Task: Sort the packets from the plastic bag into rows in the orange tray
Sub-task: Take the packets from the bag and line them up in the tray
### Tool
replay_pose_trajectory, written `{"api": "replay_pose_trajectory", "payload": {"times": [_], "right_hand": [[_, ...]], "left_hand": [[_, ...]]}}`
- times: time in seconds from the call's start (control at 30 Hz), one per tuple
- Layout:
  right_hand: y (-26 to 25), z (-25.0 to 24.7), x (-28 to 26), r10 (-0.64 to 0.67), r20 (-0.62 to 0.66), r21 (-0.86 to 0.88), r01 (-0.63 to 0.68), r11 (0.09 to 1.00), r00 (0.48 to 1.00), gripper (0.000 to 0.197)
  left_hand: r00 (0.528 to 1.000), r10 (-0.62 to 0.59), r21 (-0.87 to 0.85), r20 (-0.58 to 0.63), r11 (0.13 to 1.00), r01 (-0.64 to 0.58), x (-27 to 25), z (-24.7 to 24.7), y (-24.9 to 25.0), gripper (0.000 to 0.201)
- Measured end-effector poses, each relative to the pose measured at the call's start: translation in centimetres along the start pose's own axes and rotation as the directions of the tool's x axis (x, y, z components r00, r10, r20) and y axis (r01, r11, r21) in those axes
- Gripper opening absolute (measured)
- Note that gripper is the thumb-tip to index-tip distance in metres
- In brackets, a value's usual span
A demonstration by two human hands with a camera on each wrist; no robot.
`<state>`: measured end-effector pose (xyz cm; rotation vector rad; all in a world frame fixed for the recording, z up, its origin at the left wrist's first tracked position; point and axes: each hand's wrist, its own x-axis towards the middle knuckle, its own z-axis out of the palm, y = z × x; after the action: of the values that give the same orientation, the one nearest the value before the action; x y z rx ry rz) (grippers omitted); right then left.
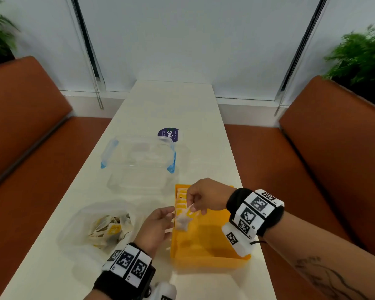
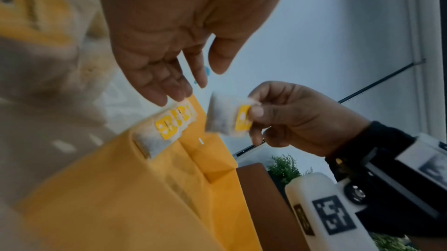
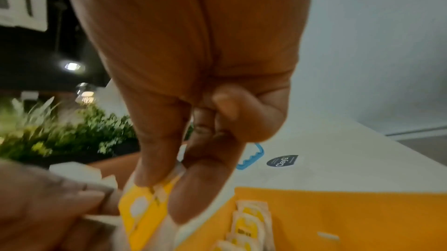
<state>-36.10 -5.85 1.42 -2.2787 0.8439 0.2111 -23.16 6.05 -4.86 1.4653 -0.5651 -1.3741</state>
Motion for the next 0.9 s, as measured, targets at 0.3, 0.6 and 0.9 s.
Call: {"api": "replay_pose_trajectory", "payload": {"times": [0.3, 0.6, 0.9], "right_hand": [[-0.4, 3.8, 4.6, 0.197, 0.265, -0.319, -0.107, 0.942, 0.944, 0.019], [-0.1, 4.8, 6.2, 0.228, 0.055, -0.362, -0.193, 0.912, 0.972, 0.016], [0.3, 3.5, 2.9, 0.179, 0.146, -0.236, -0.142, 0.961, 0.973, 0.018]], "left_hand": [[0.999, 0.002, 0.123, -0.051, 0.992, 0.004, -1.1, -0.8, -1.2, 0.026], [0.998, 0.009, 0.159, -0.066, 0.987, 0.001, -1.7, -1.5, -1.8, 0.022], [0.997, 0.019, 0.173, -0.070, 0.985, -0.007, -1.3, -1.5, -1.5, 0.020]]}}
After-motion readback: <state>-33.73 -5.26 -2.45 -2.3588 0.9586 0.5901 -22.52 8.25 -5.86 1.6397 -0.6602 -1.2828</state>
